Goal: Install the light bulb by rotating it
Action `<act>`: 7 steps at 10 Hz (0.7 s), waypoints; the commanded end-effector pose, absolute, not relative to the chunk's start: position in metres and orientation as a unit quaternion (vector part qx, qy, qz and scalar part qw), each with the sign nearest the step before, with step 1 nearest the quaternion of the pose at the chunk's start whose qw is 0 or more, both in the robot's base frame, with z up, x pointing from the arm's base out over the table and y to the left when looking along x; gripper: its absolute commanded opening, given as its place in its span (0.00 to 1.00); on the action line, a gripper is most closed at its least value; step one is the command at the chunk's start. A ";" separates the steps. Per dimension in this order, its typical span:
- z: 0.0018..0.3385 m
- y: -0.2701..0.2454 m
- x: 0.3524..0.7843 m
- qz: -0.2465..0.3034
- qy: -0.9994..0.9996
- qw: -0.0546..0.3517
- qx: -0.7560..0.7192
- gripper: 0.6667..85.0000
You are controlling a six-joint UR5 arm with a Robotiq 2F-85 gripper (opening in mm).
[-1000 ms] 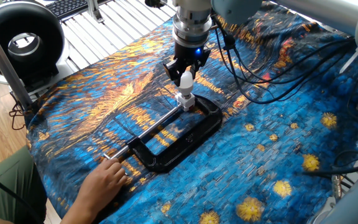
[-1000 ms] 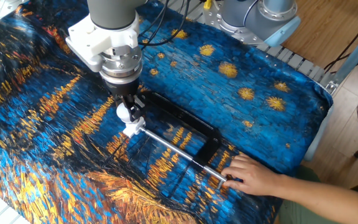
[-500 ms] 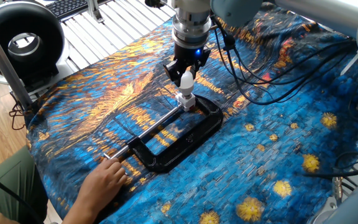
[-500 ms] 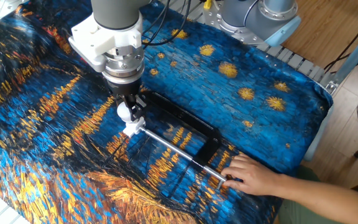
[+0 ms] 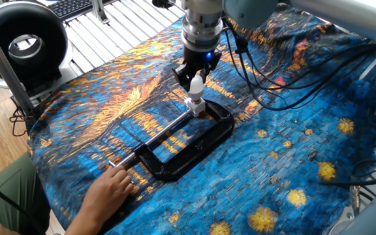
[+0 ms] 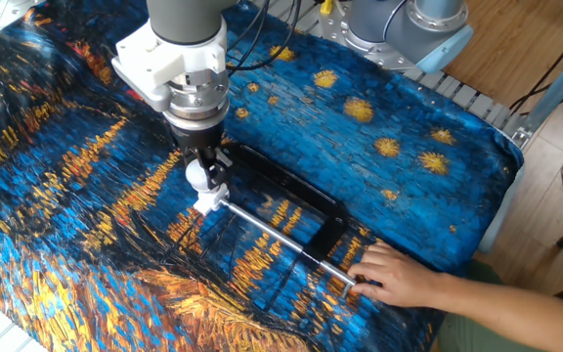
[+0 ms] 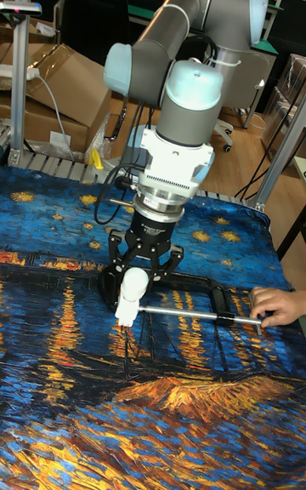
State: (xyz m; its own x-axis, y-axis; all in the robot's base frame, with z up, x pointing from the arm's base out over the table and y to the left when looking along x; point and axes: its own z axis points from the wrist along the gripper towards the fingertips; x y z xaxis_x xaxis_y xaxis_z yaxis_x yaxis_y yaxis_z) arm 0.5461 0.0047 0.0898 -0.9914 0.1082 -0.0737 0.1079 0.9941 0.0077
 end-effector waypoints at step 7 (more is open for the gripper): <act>0.091 0.007 0.533 0.017 0.998 0.019 0.063 0.00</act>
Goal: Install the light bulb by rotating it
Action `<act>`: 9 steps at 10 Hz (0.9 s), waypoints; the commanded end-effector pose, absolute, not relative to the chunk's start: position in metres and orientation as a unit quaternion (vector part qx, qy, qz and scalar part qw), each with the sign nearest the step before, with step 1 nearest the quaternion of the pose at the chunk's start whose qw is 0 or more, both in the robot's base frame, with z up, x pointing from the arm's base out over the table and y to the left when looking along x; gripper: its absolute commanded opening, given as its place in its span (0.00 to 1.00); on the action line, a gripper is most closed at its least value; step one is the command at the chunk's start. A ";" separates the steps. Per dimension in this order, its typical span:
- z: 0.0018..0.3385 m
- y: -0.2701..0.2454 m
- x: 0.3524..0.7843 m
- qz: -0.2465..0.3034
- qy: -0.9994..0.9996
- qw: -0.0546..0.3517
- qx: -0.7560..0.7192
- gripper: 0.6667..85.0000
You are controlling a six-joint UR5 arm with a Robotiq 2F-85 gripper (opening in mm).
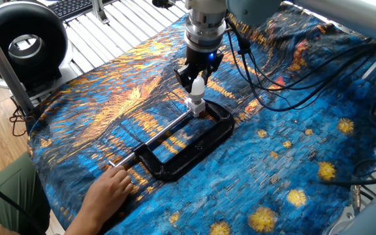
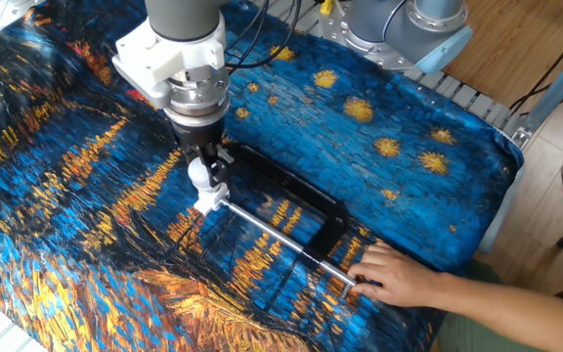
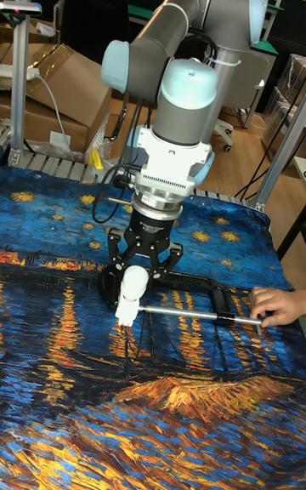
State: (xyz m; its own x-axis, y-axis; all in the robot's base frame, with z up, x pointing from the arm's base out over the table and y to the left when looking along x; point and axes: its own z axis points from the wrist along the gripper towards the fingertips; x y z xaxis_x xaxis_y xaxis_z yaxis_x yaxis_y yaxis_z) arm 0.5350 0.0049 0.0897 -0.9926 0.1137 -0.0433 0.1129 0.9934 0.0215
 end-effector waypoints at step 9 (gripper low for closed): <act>0.089 0.014 0.530 0.035 0.999 0.014 0.019 0.41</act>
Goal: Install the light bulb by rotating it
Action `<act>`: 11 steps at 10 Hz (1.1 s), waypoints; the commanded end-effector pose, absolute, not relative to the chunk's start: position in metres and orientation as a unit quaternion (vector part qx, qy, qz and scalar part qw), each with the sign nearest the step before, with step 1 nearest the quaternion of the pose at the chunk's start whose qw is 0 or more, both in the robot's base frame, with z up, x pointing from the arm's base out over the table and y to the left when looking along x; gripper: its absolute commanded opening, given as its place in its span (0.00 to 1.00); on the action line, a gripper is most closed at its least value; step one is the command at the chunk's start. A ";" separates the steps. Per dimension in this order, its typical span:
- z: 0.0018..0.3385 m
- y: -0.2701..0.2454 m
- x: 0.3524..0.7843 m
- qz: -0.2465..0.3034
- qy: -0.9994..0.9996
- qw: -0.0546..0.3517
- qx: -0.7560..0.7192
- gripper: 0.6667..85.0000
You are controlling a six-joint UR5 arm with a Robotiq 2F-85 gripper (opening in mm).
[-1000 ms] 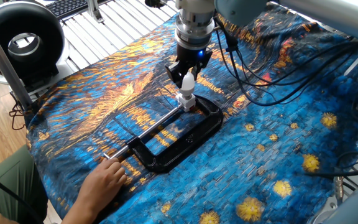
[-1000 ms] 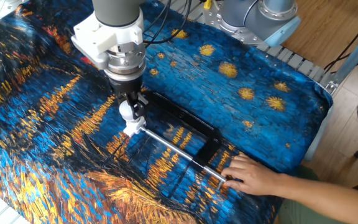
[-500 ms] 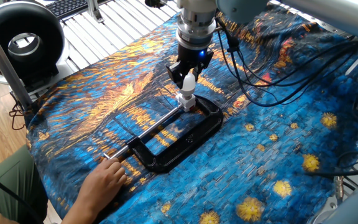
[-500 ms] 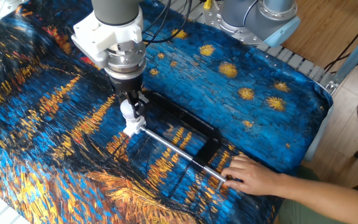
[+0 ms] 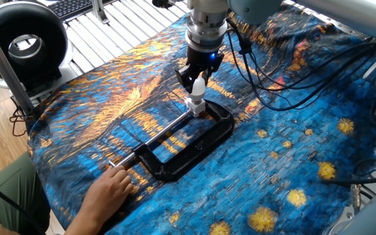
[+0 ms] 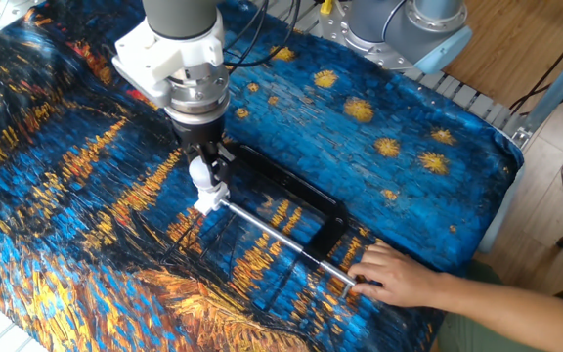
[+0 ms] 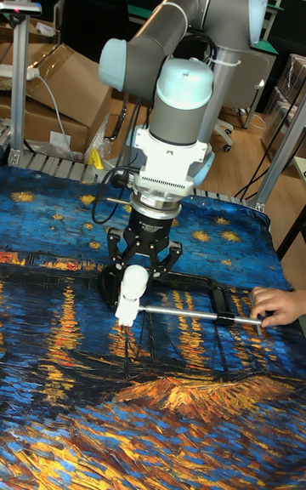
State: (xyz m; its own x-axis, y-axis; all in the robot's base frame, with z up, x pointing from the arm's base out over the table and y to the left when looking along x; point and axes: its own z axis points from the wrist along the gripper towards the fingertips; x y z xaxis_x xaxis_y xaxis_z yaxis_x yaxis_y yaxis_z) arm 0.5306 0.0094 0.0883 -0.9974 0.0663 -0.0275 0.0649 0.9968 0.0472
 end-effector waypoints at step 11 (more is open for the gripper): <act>0.088 0.011 0.528 0.035 0.999 0.011 -0.032 0.64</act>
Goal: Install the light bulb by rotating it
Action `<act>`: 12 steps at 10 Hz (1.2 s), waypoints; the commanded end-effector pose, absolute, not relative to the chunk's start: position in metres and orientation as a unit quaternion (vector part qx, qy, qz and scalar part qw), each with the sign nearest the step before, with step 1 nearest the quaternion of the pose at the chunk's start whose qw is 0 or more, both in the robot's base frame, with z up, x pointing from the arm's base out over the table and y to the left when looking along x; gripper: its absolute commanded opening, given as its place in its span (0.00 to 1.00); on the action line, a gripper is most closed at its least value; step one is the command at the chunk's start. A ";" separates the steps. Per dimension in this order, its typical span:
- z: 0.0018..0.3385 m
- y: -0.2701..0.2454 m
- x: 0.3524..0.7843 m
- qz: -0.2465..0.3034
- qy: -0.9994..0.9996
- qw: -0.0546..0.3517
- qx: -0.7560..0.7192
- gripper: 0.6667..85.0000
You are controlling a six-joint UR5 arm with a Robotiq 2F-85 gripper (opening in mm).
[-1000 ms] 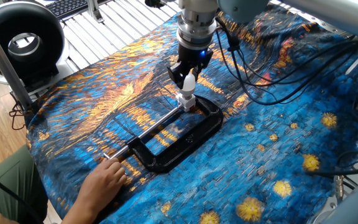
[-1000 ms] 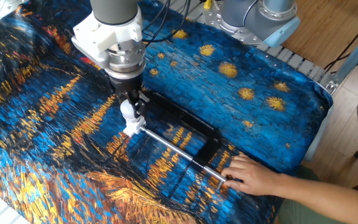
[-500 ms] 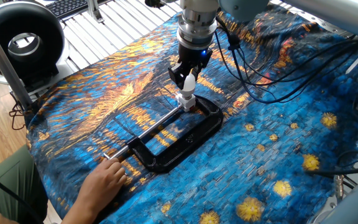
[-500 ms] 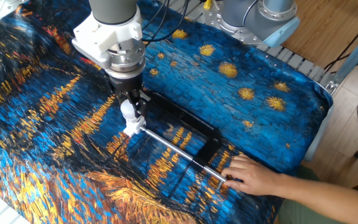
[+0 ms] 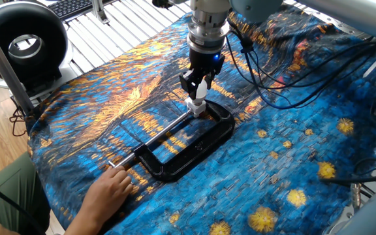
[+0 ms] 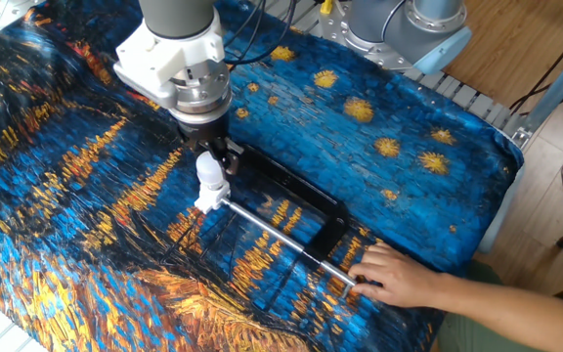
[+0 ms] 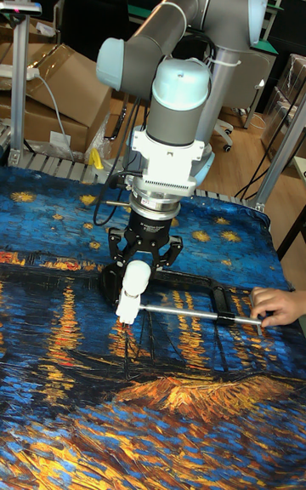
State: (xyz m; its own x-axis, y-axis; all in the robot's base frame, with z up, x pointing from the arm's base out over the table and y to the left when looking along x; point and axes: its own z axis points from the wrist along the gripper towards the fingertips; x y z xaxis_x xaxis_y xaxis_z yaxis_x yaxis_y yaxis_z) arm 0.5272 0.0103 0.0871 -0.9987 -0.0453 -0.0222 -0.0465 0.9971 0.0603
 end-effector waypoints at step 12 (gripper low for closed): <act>0.087 -0.002 0.533 0.010 0.995 0.020 -0.098 0.67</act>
State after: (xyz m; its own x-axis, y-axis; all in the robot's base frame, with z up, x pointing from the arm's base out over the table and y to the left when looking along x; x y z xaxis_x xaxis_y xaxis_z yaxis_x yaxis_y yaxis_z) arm 0.5298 0.0007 0.0861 -0.9852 -0.1685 -0.0320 -0.1692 0.9853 0.0224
